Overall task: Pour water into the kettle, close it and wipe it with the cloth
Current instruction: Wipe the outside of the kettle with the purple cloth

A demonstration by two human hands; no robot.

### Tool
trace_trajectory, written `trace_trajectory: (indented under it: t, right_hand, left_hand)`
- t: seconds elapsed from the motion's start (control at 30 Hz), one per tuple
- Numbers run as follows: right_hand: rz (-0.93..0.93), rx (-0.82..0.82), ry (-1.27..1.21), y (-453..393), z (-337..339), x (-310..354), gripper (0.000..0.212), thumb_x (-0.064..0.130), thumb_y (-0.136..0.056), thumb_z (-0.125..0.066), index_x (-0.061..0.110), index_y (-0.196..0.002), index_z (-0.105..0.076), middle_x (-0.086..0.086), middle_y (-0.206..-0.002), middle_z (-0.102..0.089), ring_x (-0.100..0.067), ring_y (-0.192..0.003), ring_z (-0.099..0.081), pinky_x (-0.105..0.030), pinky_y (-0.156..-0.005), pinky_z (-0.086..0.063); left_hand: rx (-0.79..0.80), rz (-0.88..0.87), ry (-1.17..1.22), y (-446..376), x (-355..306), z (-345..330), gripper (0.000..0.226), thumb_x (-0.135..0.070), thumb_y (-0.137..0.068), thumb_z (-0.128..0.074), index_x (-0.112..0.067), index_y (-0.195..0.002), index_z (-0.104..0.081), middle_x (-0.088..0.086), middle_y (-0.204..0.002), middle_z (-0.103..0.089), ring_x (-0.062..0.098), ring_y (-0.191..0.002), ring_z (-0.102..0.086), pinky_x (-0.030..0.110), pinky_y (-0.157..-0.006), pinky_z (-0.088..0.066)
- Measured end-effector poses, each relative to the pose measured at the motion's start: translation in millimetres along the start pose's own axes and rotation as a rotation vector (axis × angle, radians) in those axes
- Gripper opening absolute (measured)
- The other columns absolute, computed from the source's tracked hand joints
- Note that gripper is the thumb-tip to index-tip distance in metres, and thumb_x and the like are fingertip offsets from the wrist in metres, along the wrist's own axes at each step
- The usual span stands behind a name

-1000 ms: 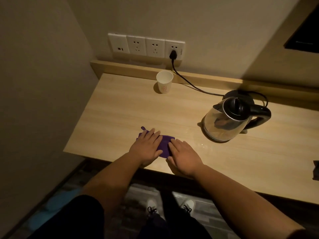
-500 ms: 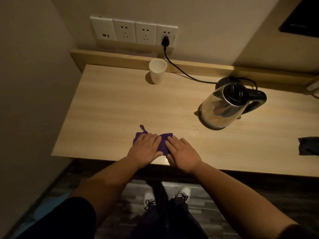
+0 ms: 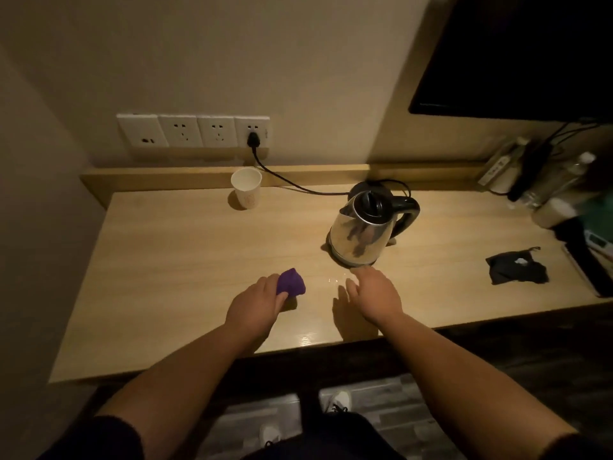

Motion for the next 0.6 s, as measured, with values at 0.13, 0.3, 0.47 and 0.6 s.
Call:
trace_trajectory:
  t: [0.13,0.3,0.47,0.6]
  right_hand:
    - [-0.438,-0.147,-0.375,-32,54,-43,0.035,0.036,-0.100,-0.045,0.016,-0.126,-0.060,-0.009,-0.120,-0.067,-0.024,-0.095,-0.061,-0.035,-0.078,-0.051]
    - [-0.627,-0.309,-0.673,-82,101,-58,0.051,0.044,-0.098,-0.043,0.013,-0.138,-0.045,-0.015,-0.128,-0.059,-0.027,-0.096,-0.053,-0.042,-0.084,-0.049]
    - [-0.772,-0.127,-0.779,-143,119,-59,0.075,0.062,-0.090,-0.043,0.009,-0.143,-0.034,-0.020,-0.134,-0.054,-0.041,-0.116,-0.054,-0.053,-0.097,-0.047]
    - [-0.624,0.079,-0.702,-173,118,-53,0.065,0.051,-0.087,-0.058,0.006,-0.134,-0.049,-0.019,-0.120,-0.062,-0.038,-0.101,-0.061,-0.047,-0.086,-0.052]
  left_hand:
    - [-0.075,0.076,0.128,-33,-19,22,0.041,-0.039,-0.100,-0.037,-0.020,-0.136,-0.039,0.002,-0.121,-0.057,0.019,-0.095,-0.058,0.033,-0.072,-0.046]
    - [-0.122,0.120,0.203,-64,-37,32,0.044,-0.041,-0.100,-0.039,-0.023,-0.139,-0.034,0.000,-0.125,-0.057,0.018,-0.096,-0.058,0.034,-0.074,-0.049]
    - [-0.112,0.162,0.179,-88,-49,31,0.045,-0.041,-0.099,-0.042,-0.024,-0.140,-0.034,-0.002,-0.125,-0.057,0.014,-0.097,-0.057,0.030,-0.071,-0.048]
    - [-0.117,0.221,0.186,-102,-54,29,0.046,-0.041,-0.099,-0.043,-0.025,-0.141,-0.033,-0.004,-0.126,-0.056,0.013,-0.100,-0.057,0.027,-0.070,-0.045]
Point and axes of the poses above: each hand's wrist, its own y-axis away from the middle knuckle, its own z-axis out of the back of the hand, x = y × z, the point moved 3 cm from there along -y, towards the middle knuckle
